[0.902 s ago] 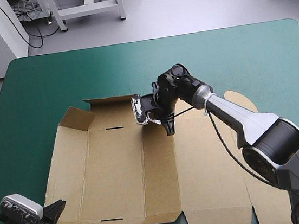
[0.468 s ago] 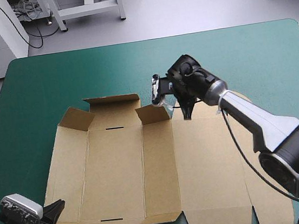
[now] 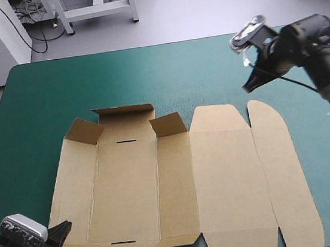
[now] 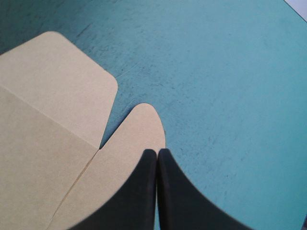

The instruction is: Fold the box

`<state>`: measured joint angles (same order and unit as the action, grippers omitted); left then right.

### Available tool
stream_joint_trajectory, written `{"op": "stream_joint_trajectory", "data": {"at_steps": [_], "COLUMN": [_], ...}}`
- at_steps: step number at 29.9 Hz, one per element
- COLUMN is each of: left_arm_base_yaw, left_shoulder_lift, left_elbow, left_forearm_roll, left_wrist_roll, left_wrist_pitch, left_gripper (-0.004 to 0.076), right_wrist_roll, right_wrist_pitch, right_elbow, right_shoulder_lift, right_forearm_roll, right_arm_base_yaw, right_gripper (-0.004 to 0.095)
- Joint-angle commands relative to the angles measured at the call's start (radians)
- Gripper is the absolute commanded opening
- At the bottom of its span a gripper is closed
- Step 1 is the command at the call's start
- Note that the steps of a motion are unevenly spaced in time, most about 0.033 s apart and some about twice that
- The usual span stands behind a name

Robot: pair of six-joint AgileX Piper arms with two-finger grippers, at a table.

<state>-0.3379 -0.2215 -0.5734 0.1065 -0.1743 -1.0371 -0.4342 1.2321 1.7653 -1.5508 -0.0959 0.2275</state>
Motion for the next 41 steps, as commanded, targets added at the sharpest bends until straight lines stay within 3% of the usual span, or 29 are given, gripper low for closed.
{"op": "stream_joint_trajectory", "data": {"at_steps": [1, 8, 13, 19, 27, 41], "left_arm_base_yaw": [-0.008, -0.008, -0.008, -0.008, -0.008, -0.008], "left_shoulder_lift": [-0.015, -0.015, -0.015, -0.038, -0.152, -0.412], "left_elbow": [-0.033, -0.033, -0.033, -0.033, -0.051, -0.224], "left_forearm_roll": [0.008, 0.012, 0.012, 0.017, 0.034, 0.133], "left_wrist_roll": [0.009, 0.023, 0.070, 0.120, 0.142, 0.174], "left_wrist_pitch": [0.057, 0.057, 0.033, -0.028, -0.039, -0.063], "left_gripper": [-0.0010, -0.0010, -0.0010, -0.0010, -0.0010, -0.0010], "right_wrist_roll": [0.040, 0.120, 0.174, 0.174, 0.174, 0.174], "right_wrist_pitch": [-0.028, -0.028, -0.028, -0.039, -0.047, -0.115], "right_elbow": [-0.003, -0.300, -0.553, -0.829, -1.007, -1.155], "right_shoulder_lift": [0.119, 0.339, 0.543, 0.798, 1.037, 1.148], "right_forearm_roll": [0.103, 0.133, 0.185, 0.280, 0.290, 0.290], "right_arm_base_yaw": [-0.138, -0.357, -0.455, -0.467, -0.467, -0.467], "right_gripper": [-0.0019, -0.0019, -0.0019, -0.0019, -0.0019, -0.0019]}}
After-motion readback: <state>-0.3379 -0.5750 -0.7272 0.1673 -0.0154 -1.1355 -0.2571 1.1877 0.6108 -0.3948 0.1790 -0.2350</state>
